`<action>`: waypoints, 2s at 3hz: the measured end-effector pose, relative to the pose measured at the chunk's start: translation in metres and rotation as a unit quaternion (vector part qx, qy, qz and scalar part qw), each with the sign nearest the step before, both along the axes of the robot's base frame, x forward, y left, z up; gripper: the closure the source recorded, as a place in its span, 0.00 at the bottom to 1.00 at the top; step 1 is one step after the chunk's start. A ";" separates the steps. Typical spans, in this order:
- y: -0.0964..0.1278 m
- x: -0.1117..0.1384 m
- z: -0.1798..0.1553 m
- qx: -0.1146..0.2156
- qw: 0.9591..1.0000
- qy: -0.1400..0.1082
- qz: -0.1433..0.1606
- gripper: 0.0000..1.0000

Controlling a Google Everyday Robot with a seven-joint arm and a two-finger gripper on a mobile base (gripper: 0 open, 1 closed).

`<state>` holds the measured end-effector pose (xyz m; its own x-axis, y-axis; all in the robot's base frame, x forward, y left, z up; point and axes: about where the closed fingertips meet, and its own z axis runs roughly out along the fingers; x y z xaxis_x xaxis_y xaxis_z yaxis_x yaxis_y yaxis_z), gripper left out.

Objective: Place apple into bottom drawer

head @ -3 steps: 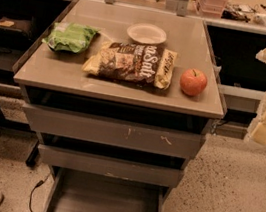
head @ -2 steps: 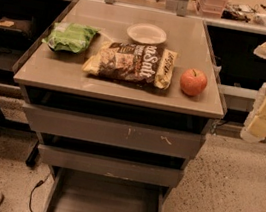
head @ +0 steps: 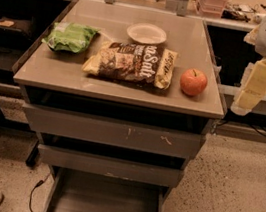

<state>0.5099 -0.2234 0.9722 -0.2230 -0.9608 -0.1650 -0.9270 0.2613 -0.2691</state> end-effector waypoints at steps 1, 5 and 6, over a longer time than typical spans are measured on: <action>0.009 0.063 -0.022 -0.001 1.000 0.016 0.005 0.00; 0.045 0.104 -0.086 0.008 0.998 0.045 0.045 0.00; 0.047 0.135 -0.114 0.002 0.997 0.054 0.047 0.00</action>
Offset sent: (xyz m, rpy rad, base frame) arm 0.0887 0.0178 -0.0383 0.0084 0.0860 0.0199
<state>0.6447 -0.1764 0.8581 -0.1487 -0.9775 -0.1494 -0.9710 0.1730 -0.1653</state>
